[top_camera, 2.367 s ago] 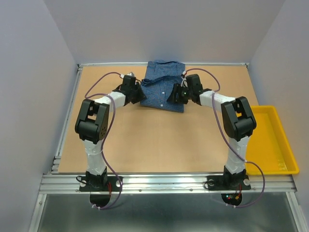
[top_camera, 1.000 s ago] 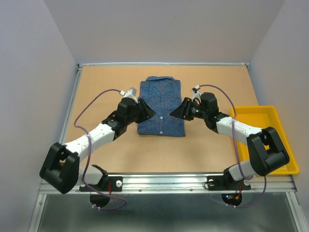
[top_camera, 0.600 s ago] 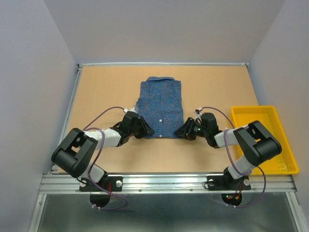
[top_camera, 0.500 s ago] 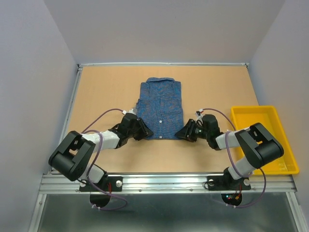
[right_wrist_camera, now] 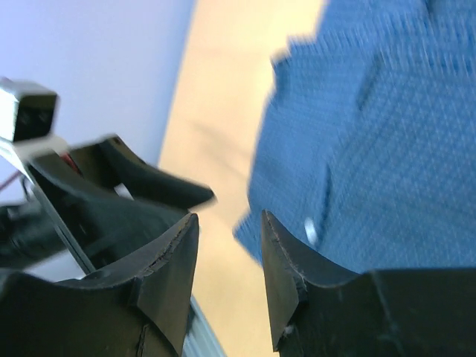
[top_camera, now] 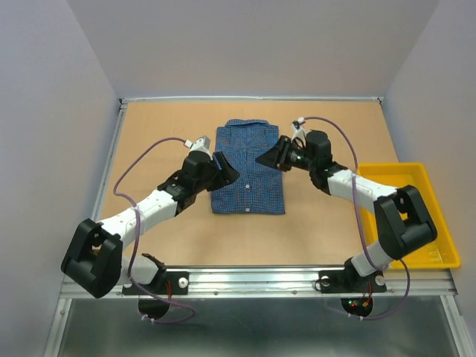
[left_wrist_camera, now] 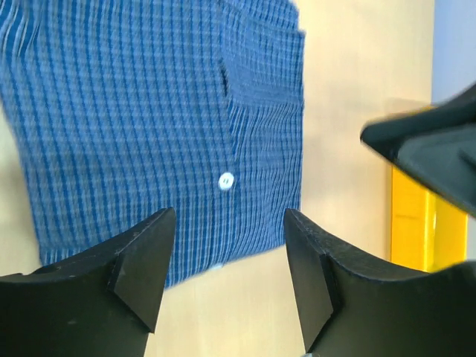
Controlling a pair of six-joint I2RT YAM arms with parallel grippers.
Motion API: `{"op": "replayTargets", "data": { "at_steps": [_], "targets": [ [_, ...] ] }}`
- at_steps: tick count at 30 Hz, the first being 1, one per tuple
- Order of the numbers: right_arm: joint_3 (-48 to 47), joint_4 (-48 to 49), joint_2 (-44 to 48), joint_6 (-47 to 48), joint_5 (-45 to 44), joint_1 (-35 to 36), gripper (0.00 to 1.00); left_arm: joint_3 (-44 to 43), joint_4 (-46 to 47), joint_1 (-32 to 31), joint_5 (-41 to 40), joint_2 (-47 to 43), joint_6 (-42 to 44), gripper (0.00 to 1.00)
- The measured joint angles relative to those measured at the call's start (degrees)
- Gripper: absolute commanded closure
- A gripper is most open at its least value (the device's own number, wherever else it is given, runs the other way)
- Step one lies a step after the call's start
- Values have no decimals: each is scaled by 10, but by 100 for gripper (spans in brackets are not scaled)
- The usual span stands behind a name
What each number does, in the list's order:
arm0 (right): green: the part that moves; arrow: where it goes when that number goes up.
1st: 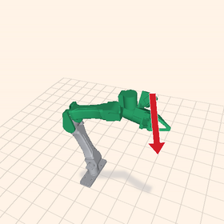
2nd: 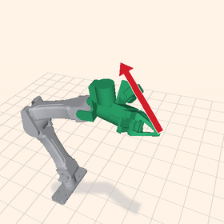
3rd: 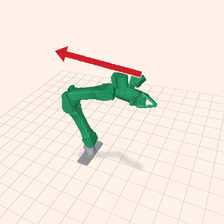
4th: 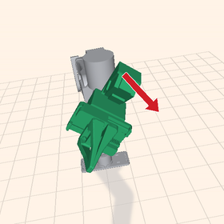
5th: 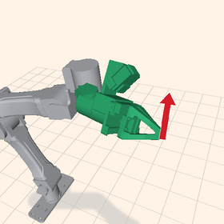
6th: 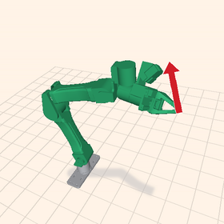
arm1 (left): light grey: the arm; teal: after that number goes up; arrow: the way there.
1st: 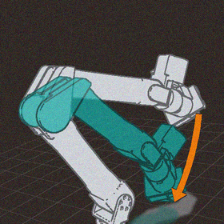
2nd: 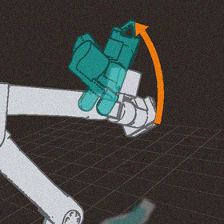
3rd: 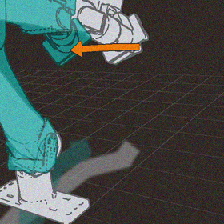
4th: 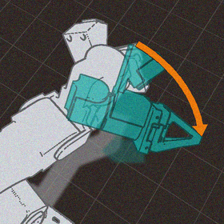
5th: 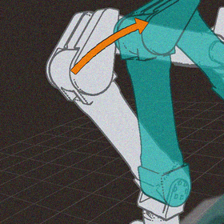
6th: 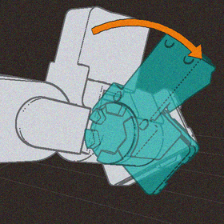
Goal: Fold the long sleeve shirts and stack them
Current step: Fold the shirt
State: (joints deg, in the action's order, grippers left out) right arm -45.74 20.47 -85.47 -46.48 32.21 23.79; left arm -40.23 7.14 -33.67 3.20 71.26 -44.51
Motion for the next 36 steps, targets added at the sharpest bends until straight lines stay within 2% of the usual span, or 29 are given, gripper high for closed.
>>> {"op": "replayTargets", "data": {
  "at_steps": [4, 9, 13, 17, 18, 21, 22, 25, 29, 33, 36],
  "targets": [
    [-112, 29, -95, -5, 4, 7, 55, -44, 12, 0, 1, 63, 14, 36],
    [-198, 68, -222, -16, 12, 22, 55, 7, 44, 0, 37, 98, -12, 39],
    [-205, 101, -318, -27, 16, 30, 55, 78, 57, 0, 64, 113, -42, 39],
    [-174, 120, -364, -30, 12, 31, 55, 89, 81, 0, 83, 112, -49, 38],
    [-171, 130, -362, -28, 12, 29, 54, 91, 81, 0, 86, 111, -49, 37],
    [-163, 132, -349, -21, 12, 27, 52, 90, 68, -1, 84, 101, -42, 24],
    [-160, 128, -342, -18, 12, 25, 51, 87, 54, -1, 78, 89, -38, 24],
    [-158, 94, -296, 7, 12, 18, 50, 62, 2, 5, 46, 55, -20, 15],
    [-158, 67, -222, 37, 11, -8, 47, 12, -27, 48, -8, 13, 3, 7],
    [-160, 23, -154, 90, -16, -41, 43, -28, -26, 107, -40, 24, 27, 7],
    [-160, 0, -133, 117, -38, -56, 38, -58, -29, 123, -48, 82, 45, 14]
  ]
}}
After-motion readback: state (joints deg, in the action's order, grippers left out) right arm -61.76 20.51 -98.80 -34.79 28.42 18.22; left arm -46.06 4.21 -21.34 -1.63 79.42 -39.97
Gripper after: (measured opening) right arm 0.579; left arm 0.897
